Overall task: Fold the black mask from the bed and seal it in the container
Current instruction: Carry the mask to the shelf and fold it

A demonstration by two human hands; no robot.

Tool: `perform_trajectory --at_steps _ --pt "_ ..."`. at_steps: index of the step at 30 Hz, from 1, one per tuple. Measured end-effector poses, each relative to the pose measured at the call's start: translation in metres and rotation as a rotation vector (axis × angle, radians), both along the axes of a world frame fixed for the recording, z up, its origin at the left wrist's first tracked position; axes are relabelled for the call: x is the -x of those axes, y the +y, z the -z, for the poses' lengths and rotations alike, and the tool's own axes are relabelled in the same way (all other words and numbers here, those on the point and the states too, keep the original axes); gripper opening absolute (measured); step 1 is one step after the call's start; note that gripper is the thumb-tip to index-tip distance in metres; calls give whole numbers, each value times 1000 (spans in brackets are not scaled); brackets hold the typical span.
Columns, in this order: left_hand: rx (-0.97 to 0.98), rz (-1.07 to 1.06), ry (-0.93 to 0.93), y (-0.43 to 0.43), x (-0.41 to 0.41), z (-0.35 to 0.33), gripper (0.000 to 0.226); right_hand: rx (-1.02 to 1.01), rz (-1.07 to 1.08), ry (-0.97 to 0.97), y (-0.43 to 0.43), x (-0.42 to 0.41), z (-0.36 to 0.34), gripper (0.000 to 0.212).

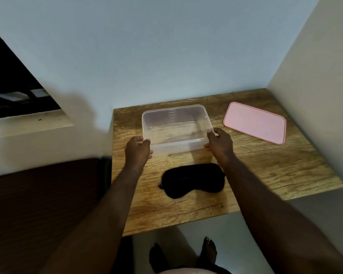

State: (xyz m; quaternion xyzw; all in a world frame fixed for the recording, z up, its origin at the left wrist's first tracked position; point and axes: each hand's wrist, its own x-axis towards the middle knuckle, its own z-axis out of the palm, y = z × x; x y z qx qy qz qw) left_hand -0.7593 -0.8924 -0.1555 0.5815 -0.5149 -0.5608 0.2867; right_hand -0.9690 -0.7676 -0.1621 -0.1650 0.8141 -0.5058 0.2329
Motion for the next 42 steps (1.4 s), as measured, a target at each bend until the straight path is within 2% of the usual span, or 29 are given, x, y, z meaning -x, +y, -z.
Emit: perform_trajectory --at_steps 3,6,8,10,12,14,16,20,22,25,29,31,33,37,42 --pt "19 -13 -20 -5 -3 -2 31 4 -23 -20 -11 0 -4 42" --pt "-43 -102 22 5 -18 3 33 -55 11 48 5 2 -2 38" --pt "30 -150 -18 26 -30 15 29 -151 56 66 31 3 6 39" --pt "305 -11 -151 57 -38 29 15 -265 32 69 61 -1 19 46" --pt "524 236 -205 87 -35 39 9 -326 -29 63 84 -8 31 36" --pt "648 462 -245 107 -24 45 13 -381 -99 112 92 -16 37 35" --pt "677 596 -283 117 -9 48 19 -393 -127 134 89 -21 38 34" --pt "537 825 -363 122 12 54 31 -363 -132 47 86 -23 34 24" --pt "480 850 -353 119 14 55 28 -292 -94 -25 87 -22 26 24" --pt "320 777 -257 111 14 49 20 -153 -88 -106 85 -30 6 20" --pt "-247 444 78 97 13 31 51 -27 -191 -77 71 -60 -20 24" --pt "-413 413 186 87 6 27 63 54 -291 -161 64 -76 -26 28" --pt "-451 409 203 81 -3 24 61 73 -365 -228 61 -86 -25 29" --pt "-373 411 95 76 -13 28 18 56 -349 -294 63 -95 -8 21" --pt "-253 367 48 73 -19 26 28 62 -298 -42 64 -100 15 12"
